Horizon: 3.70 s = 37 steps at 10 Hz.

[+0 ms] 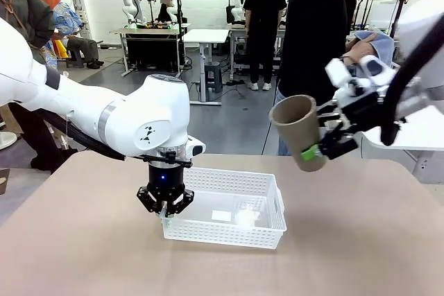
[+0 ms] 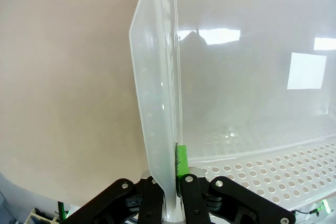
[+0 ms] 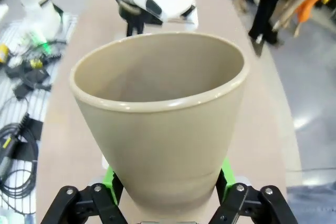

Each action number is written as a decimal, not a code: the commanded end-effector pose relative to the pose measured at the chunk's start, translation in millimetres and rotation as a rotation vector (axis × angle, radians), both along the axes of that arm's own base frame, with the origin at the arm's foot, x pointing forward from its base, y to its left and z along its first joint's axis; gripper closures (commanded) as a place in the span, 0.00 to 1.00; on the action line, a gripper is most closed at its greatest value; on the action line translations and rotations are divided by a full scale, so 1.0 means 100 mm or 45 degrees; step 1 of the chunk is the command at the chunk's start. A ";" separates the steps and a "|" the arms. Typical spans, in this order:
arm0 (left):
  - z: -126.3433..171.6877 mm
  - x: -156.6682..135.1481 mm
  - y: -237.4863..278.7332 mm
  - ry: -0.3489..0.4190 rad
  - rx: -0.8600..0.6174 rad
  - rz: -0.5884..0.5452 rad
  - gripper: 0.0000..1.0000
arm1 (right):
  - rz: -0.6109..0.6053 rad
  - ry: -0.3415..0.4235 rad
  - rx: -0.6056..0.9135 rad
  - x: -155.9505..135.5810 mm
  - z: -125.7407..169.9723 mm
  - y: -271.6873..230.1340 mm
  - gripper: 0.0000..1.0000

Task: Clean and organize the cups into the basket.
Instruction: Pick up the Organizing basket and move it to the center of the table, then pick up the Reusable plastic cup from the right side of the table and place it inside the Organizing basket.

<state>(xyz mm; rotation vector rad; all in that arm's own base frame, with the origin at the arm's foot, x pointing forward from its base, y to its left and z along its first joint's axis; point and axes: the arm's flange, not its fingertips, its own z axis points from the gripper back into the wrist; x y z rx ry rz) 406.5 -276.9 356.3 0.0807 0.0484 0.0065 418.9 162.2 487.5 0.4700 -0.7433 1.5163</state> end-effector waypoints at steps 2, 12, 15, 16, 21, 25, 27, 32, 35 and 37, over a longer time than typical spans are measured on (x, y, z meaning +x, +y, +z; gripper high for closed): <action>-0.02 0.00 0.00 0.003 0.005 -0.001 1.00 | 0.015 0.105 -0.326 0.14 -0.28 0.64 0.18; -0.02 0.00 0.00 0.003 0.005 -0.001 1.00 | 0.109 0.115 -0.453 -0.06 -0.62 1.11 0.18; -0.02 0.00 0.00 0.003 0.005 -0.001 1.00 | 0.106 0.074 -0.509 -0.12 -0.58 1.24 0.18; -0.02 0.00 0.00 0.003 0.005 -0.001 1.00 | 0.113 0.070 -0.557 -0.16 -0.61 1.41 0.18; -0.02 0.00 0.00 0.003 0.005 -0.001 1.00 | 0.073 0.215 -0.748 -0.13 -1.12 1.73 0.18; -0.02 0.00 0.00 0.003 0.005 -0.001 1.00 | 0.020 0.305 -0.755 0.08 -1.42 1.81 0.18; -0.02 0.00 0.00 0.003 0.005 -0.001 1.00 | 0.022 0.329 -0.750 0.11 -1.46 1.83 0.00; -0.02 0.00 0.00 0.003 0.005 -0.001 1.00 | 0.023 0.319 -0.724 0.10 -1.46 1.82 0.00; -0.02 0.00 0.00 0.003 0.005 -0.001 1.00 | 0.035 0.282 -0.634 0.07 -1.33 1.68 0.00; -0.02 0.00 0.00 0.003 0.005 -0.001 1.00 | 0.001 0.179 -0.442 -0.04 -0.93 1.21 0.00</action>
